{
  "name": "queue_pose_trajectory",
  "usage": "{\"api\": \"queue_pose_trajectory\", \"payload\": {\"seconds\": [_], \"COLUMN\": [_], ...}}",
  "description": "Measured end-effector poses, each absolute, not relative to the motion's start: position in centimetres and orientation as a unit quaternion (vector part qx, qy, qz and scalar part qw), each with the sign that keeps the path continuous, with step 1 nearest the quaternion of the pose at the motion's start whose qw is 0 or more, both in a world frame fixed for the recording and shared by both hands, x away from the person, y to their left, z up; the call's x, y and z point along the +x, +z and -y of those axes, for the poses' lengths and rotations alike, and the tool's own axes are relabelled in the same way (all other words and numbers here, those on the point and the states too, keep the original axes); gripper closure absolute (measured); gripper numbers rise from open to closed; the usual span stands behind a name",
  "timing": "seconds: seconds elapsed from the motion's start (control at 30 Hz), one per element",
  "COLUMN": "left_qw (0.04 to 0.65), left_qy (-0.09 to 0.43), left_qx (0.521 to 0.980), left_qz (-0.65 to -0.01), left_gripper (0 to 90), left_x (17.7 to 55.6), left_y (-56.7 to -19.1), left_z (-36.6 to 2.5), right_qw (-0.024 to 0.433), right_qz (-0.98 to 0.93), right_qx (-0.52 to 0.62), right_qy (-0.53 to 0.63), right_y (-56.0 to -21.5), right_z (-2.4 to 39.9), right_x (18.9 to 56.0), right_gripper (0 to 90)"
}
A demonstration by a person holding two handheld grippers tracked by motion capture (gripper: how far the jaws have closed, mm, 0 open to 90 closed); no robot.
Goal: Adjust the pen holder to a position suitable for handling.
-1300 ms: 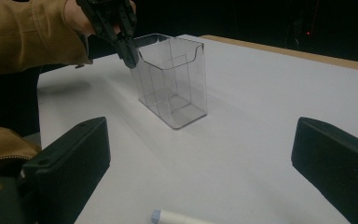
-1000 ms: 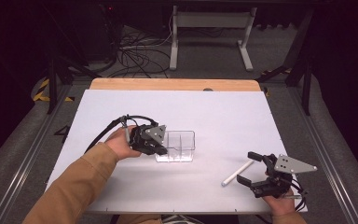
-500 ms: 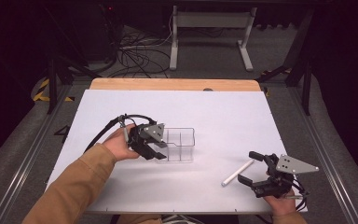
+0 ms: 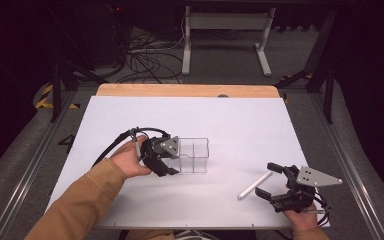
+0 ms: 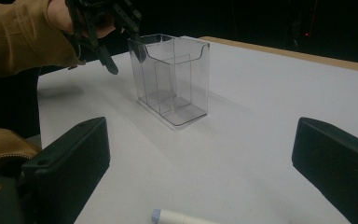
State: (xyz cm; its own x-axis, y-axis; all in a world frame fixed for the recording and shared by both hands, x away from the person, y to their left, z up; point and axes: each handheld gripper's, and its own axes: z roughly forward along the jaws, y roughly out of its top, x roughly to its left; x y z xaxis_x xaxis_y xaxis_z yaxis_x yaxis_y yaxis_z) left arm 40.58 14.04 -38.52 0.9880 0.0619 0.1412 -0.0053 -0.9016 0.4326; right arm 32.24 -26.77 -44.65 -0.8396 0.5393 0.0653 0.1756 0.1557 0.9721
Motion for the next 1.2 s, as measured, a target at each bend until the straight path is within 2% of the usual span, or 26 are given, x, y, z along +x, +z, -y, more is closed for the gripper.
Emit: {"api": "queue_pose_trajectory", "payload": {"seconds": [0.47, 0.9, 1.2], "left_qw": [0.214, 0.202, 0.242], "left_qy": [0.071, 0.093, 0.096], "left_qx": [0.974, 0.975, 0.965], "left_qz": [-0.023, -0.026, -0.04], "left_gripper": [38.9, 29.8, 29.4], "left_x": [40.3, 40.3, 39.9], "left_y": [-38.5, -38.8, -37.6], "left_z": [-13.8, -13.3, -14.2], "right_qw": [0.15, 0.149, 0.149], "right_qz": [-0.746, -0.749, -0.749], "right_qx": [0.24, 0.237, 0.237], "right_qy": [0.603, 0.601, 0.601], "right_y": [-44.6, -44.7, -44.7], "right_z": [26.7, 26.6, 26.6], "right_x": [32.1, 32.2, 32.2], "right_gripper": [4.8, 4.8, 4.8]}}
